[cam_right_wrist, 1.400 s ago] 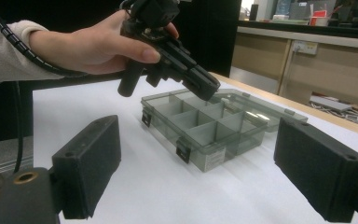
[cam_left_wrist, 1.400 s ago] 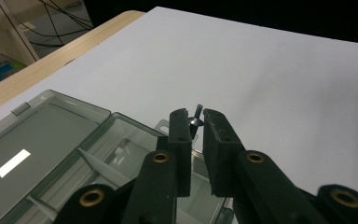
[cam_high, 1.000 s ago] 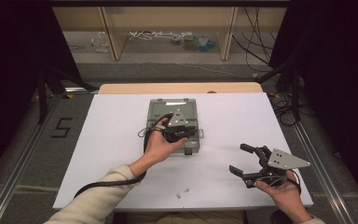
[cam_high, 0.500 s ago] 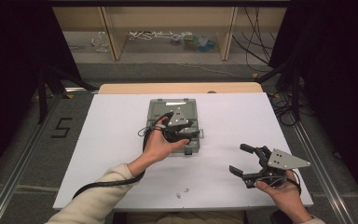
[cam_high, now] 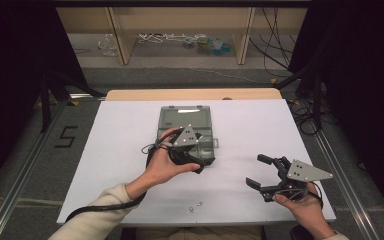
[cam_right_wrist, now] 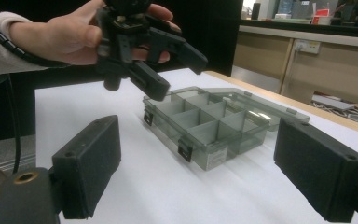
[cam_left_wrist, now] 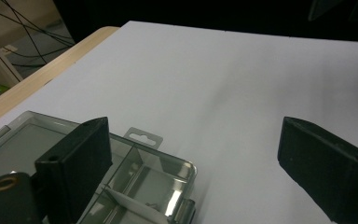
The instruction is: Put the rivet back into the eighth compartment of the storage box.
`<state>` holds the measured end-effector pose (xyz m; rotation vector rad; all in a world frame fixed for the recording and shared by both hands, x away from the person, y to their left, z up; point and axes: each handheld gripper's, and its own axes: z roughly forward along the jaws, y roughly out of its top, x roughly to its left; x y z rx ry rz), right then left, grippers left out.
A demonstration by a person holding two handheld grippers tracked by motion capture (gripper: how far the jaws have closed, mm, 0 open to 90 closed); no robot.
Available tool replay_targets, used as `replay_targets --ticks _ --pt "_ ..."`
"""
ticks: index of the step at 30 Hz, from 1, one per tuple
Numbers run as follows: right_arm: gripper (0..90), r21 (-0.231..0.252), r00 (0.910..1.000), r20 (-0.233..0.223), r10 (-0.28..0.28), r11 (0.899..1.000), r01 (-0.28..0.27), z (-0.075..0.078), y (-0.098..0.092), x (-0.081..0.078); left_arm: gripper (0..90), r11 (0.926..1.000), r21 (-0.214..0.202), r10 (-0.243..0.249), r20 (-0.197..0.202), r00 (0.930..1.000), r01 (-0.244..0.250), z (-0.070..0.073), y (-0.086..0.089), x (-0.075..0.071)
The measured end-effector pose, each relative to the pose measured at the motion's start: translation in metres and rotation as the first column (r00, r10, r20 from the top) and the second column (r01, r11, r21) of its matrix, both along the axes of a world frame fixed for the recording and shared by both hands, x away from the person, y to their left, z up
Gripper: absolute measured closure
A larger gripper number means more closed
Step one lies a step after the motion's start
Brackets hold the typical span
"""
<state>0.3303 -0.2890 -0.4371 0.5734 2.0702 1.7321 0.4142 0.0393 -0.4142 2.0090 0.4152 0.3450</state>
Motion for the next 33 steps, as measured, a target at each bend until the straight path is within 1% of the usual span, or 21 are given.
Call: replay_targets --ticks 2,5,6,7,11,14,17,19,21,22,23,24,25,26,27,28,29,30,31,32,33 --pt "15.7 0.0 1.0 -0.001 0.0 1.0 0.0 0.0 0.0 0.0 8.4 1.0 -0.007 -0.002 -0.011 0.9999 0.002 -0.001 0.002 -0.004" --pt "15.7 0.004 1.0 0.002 -0.004 1.0 0.004 0.0 0.0 0.0 9.7 0.9999 0.012 -0.011 -0.018 0.9998 0.011 -0.003 0.004 -0.009" --pt "15.7 0.004 1.0 0.0 -0.003 1.0 0.003 0.0 0.0 0.0 10.5 0.9996 0.018 -0.02 -0.007 0.9998 0.02 -0.004 0.005 -0.01" --pt "15.7 0.004 1.0 0.0 -0.003 1.0 0.003 0.0 0.0 0.0 10.5 0.9995 0.024 -0.021 -0.016 0.9997 0.021 -0.004 0.006 -0.012" --pt "15.7 0.001 1.0 -0.001 0.0 1.0 0.0 0.0 0.0 0.0 12.6 0.9936 0.085 -0.073 -0.033 0.9968 0.075 -0.006 0.008 -0.021" --pt "15.7 0.004 0.9999 -0.002 0.011 1.0 -0.011 -0.001 0.001 0.001 14.8 0.989 0.11 -0.095 -0.039 0.9947 0.098 -0.008 0.008 -0.029" --pt "15.7 0.002 0.9999 -0.008 0.011 1.0 -0.011 -0.001 0.001 0.0 14.9 0.9756 0.172 -0.13 -0.049 0.9903 0.137 -0.008 0.006 -0.036" --pt "15.7 -0.002 1.0 -0.005 0.005 1.0 -0.005 -0.001 0.001 0.0 15.8 0.959 0.219 -0.17 -0.064 0.9833 0.18 -0.009 0.004 -0.04" --pt "15.7 0.003 0.9999 -0.008 0.011 1.0 -0.011 -0.001 0.001 0.0 17.0 0.9219 0.296 -0.233 -0.091 0.9682 0.25 -0.009 0.002 -0.043" --pt "15.7 -0.005 0.9998 -0.012 0.015 1.0 -0.015 -0.001 0.001 0.0 16.6 0.8977 0.34 -0.262 -0.102 0.9598 0.281 -0.009 0.0 -0.046" --pt "15.7 -0.012 0.9999 -0.014 0.01 1.0 -0.01 0.0 0.0 0.0 17.6 0.8778 0.371 -0.283 -0.108 0.9529 0.303 -0.01 -0.001 -0.048" --pt "15.7 -0.012 0.9998 -0.015 0.01 1.0 -0.01 0.0 0.0 0.0 17.6 0.8633 0.389 -0.297 -0.125 0.9469 0.322 -0.011 -0.003 -0.05" --pt "15.7 -0.013 0.9998 -0.016 0.011 1.0 -0.011 0.0 0.001 0.0 17.4 0.8555 0.394 -0.304 -0.145 0.9417 0.336 -0.013 -0.005 -0.053" --pt "15.7 -0.011 0.9999 -0.015 0.008 1.0 -0.008 -0.001 0.001 0.0 17.7 0.8498 0.399 -0.309 -0.152 0.9388 0.344 -0.014 -0.006 -0.054" --pt "15.7 -0.012 0.9998 -0.015 0.009 1.0 -0.009 -0.001 0.001 0.0 19.1 0.8203 0.439 -0.331 -0.159 0.9301 0.367 -0.014 -0.006 -0.055" --pt "15.7 -0.012 0.9998 -0.015 0.009 1.0 -0.009 -0.001 0.001 0.0 19.1 0.801 0.461 -0.342 -0.171 0.9242 0.381 -0.015 -0.007 -0.056" --pt "15.7 -0.012 0.9998 -0.016 0.008 1.0 -0.009 -0.001 0.001 0.0 19.3 0.7858 0.477 -0.35 -0.182 0.9187 0.394 -0.017 -0.008 -0.058" --pt "15.7 -0.013 0.9999 -0.015 0.008 1.0 -0.008 -0.001 0.001 0.0 23.3 0.7764 0.485 -0.358 -0.188 0.9148 0.403 -0.017 -0.008 -0.058" --pt "15.7 -0.013 0.9999 -0.015 0.008 1.0 -0.008 -0.001 0.001 0.0 23.3 0.7595 0.497 -0.372 -0.198 0.9071 0.42 -0.019 -0.008 -0.059" --pt "15.7 -0.008 0.9999 -0.012 0.005 1.0 -0.005 -0.001 0.001 0.0 24.9 0.7389 0.512 -0.386 -0.213 0.8978 0.439 -0.02 -0.009 -0.061" --pt "15.7 -0.005 0.9999 -0.007 0.008 1.0 -0.008 -0.001 0.001 0.0 25.9 0.7236 0.523 -0.395 -0.222 0.8916 0.45 -0.022 -0.009 -0.062"
